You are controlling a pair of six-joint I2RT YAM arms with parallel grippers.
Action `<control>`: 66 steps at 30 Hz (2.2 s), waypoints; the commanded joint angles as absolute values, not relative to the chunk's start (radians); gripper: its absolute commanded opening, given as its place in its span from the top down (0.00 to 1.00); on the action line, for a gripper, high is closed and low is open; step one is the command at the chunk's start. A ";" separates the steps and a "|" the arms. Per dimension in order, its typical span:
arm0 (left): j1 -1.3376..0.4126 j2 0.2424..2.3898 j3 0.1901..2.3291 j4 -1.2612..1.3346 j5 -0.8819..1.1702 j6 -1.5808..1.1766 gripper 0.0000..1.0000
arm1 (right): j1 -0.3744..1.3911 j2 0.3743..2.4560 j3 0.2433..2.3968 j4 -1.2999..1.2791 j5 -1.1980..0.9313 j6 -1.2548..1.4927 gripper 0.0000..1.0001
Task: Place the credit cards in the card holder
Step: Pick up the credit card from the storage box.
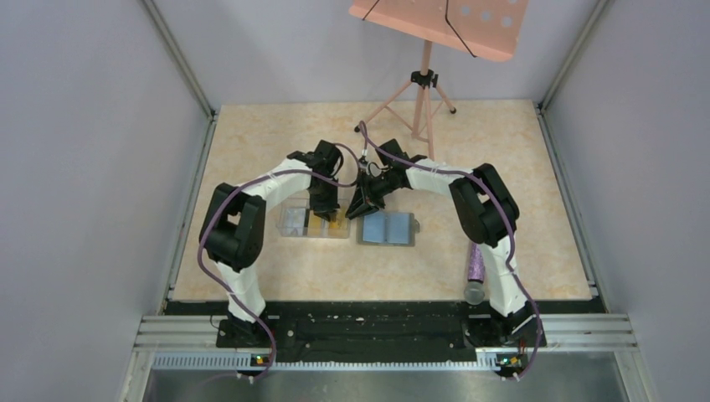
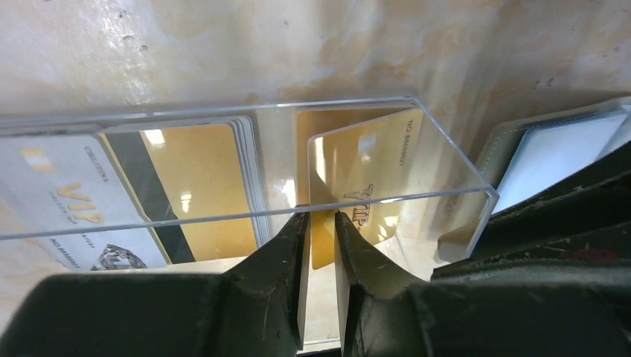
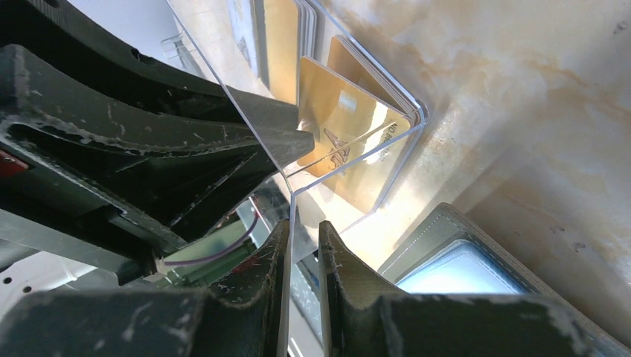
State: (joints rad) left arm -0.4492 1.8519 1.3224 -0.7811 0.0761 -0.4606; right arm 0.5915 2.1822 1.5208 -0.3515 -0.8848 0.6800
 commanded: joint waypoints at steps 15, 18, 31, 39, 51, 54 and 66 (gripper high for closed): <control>-0.507 1.918 1.421 -0.852 0.081 -0.394 0.79 | 0.605 2.192 1.555 -0.339 -0.896 0.649 0.94; -0.516 1.938 1.441 -0.878 0.061 -0.386 0.78 | 0.604 2.192 1.554 -0.339 -0.899 0.648 0.94; -0.532 1.928 1.451 -0.902 0.059 -0.377 0.83 | 0.603 2.192 1.554 -0.342 -0.902 0.643 0.94; -0.529 1.888 1.432 -0.875 0.098 -0.402 1.00 | 0.601 2.190 1.552 -0.344 -0.904 0.640 0.95; -0.480 1.790 1.369 -0.789 0.197 -0.472 1.00 | 0.601 2.186 1.549 -0.345 -0.902 0.639 0.95; -0.468 1.788 1.354 -0.764 0.232 -0.485 1.00 | 0.601 2.186 1.548 -0.347 -0.902 0.638 0.95; -0.448 1.793 1.293 -0.714 0.291 -0.517 0.94 | 0.597 2.183 1.547 -0.350 -0.897 0.633 0.95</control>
State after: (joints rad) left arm -0.4515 1.8126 1.3025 -0.7502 0.2764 -0.5060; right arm 0.5911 2.1822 1.5208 -0.3820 -0.9028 0.6544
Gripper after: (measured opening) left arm 0.095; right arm 0.151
